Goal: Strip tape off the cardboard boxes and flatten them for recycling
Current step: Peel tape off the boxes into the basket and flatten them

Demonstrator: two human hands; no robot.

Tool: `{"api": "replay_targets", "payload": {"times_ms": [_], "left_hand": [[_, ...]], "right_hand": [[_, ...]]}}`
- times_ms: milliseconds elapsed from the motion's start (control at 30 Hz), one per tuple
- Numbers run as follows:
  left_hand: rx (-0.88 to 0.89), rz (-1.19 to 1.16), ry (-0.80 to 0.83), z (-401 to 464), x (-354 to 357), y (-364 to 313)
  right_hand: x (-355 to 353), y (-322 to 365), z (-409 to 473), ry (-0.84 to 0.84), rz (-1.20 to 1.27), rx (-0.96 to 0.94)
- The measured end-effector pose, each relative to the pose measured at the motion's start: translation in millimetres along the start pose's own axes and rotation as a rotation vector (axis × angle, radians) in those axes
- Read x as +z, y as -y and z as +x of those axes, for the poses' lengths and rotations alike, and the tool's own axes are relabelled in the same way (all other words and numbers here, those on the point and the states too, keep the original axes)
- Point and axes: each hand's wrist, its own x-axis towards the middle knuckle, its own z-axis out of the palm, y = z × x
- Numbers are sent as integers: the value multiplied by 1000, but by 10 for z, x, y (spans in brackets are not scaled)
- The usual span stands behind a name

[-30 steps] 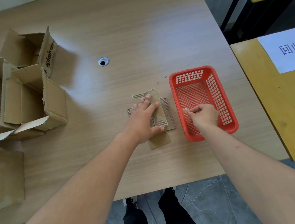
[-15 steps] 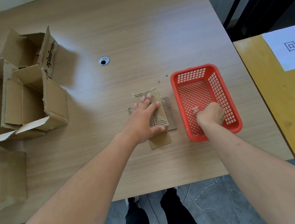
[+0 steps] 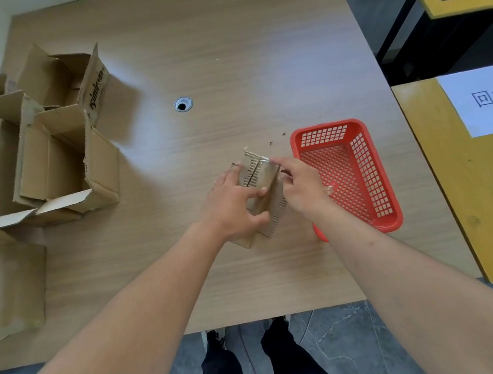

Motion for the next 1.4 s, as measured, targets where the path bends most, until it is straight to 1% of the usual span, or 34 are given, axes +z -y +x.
{"api": "replay_targets", "payload": {"times_ms": [100,167,200,300,367,433,500,633,767,967,1167,1333,1400], "left_hand": [[-110,-10,-144,-17,12,-15],[-146,12,-192,-20,2,32],[-149,21,-183,-29,-6,71],[-147,38,-91,-70,-34,183],[-158,-2,-84,-101,-31,244],[-181,-58,-112,-115,-2,301],[-213,-108,-125,-113,23,343],[-199,-103,-133,-97,52,372],[-192,-110,-140,-122,59,371],[-170,-87,-122,-127,34,384],[-134,-51,-73,-154,-26,442],[-50,-52,-27,-159,-85,569],[-12,-51,-7,-154,-97,613]], "right_hand": [[80,-19,32,-2,96,77],[117,-35,20,22,213,160],[139,-39,-1,45,267,183],[257,-15,-111,104,389,231],[367,21,-196,127,490,304],[490,38,-259,133,584,370],[574,77,-329,110,680,432],[651,204,-459,-23,816,491],[724,252,-471,-114,832,517],[884,233,-454,-147,716,530],[1008,305,-495,-101,630,540],[945,440,-493,7,615,636],[919,473,-521,-3,625,660]]}}
